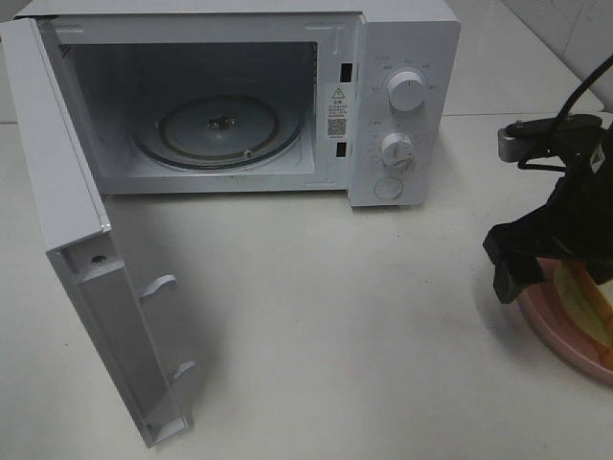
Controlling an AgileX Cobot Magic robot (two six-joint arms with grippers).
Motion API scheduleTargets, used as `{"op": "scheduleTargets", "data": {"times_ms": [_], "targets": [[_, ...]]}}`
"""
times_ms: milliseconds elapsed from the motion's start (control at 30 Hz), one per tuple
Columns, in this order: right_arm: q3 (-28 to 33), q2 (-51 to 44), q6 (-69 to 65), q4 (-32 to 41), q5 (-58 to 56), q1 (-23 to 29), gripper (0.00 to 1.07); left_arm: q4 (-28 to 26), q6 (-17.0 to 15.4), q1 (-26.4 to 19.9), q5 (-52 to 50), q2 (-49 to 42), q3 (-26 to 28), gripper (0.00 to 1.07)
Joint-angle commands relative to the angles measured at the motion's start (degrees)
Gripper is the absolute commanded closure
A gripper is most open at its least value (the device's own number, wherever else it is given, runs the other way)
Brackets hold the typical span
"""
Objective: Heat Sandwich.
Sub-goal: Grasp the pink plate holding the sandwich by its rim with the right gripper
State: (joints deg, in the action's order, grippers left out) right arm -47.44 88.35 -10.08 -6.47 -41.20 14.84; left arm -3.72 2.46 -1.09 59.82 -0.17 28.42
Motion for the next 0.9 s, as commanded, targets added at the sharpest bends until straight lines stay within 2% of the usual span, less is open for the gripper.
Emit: {"op": "scheduleTargets", "data": {"times_ms": [33, 900], "targets": [[-0.17, 3.21, -1.43, -1.49, 1.78, -0.29, 0.18, -0.23, 0.0, 0.0, -0.46, -1.55, -0.11, 0.07], [-0.17, 13.35, 0.52, -1.89, 9.28, -2.23, 0.2, -0.23, 0.0, 0.0, -0.46, -1.55, -0.11, 0.07]]}}
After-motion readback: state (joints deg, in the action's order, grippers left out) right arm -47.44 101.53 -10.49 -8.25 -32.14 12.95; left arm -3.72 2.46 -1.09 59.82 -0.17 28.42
